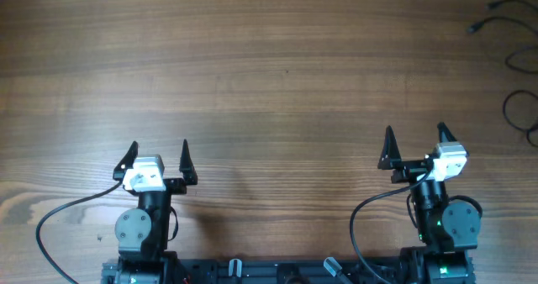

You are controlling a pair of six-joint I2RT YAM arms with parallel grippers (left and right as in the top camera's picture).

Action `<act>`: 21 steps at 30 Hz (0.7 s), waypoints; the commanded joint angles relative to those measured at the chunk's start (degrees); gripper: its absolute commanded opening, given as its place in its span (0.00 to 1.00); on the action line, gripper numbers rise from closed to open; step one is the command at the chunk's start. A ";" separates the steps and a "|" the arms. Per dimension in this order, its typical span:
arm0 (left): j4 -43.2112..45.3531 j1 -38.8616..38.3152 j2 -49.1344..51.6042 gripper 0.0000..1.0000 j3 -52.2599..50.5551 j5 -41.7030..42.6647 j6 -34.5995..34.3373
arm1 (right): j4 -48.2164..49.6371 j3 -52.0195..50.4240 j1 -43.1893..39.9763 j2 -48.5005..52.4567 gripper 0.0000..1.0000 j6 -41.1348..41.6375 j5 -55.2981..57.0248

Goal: Untangle cables

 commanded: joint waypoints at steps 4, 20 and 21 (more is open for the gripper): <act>0.15 0.31 -0.61 1.00 -0.46 -0.35 0.66 | -0.24 -2.29 -2.64 -3.08 1.00 0.37 -3.91; 0.15 0.31 -0.61 1.00 -0.46 -0.35 0.66 | -0.66 -5.18 -5.55 -9.35 1.00 0.42 -6.67; 0.15 0.31 -0.61 1.00 -0.46 -0.35 0.66 | -0.68 -5.18 -5.64 -9.35 1.00 0.44 -6.67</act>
